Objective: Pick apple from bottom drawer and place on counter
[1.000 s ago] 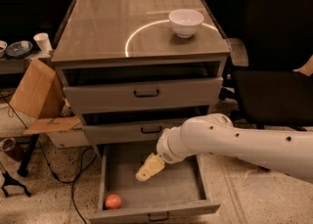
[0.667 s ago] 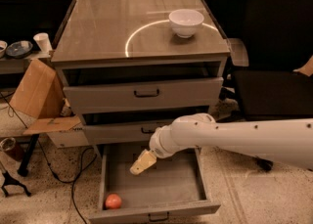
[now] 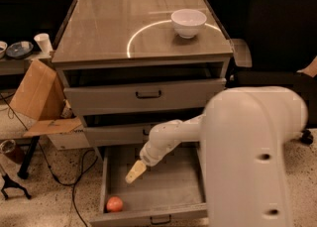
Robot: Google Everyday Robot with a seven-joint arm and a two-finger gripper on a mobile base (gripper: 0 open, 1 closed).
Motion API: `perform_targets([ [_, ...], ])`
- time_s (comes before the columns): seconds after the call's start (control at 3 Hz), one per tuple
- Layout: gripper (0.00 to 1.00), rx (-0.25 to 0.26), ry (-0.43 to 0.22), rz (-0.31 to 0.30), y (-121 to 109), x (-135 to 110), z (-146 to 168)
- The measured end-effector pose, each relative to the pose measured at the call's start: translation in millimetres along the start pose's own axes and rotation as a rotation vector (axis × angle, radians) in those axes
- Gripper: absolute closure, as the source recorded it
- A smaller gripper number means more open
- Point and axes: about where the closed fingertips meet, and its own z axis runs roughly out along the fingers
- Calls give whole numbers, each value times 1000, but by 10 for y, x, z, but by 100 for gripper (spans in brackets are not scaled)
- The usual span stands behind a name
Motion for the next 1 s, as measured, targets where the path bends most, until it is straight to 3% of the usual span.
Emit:
perform_targets([
  [0.33, 0, -18, 71, 112, 41, 111, 446],
  [0.67, 0, -17, 71, 249, 79, 286, 787],
  [1.0, 0, -21, 71, 249, 81, 288, 808],
])
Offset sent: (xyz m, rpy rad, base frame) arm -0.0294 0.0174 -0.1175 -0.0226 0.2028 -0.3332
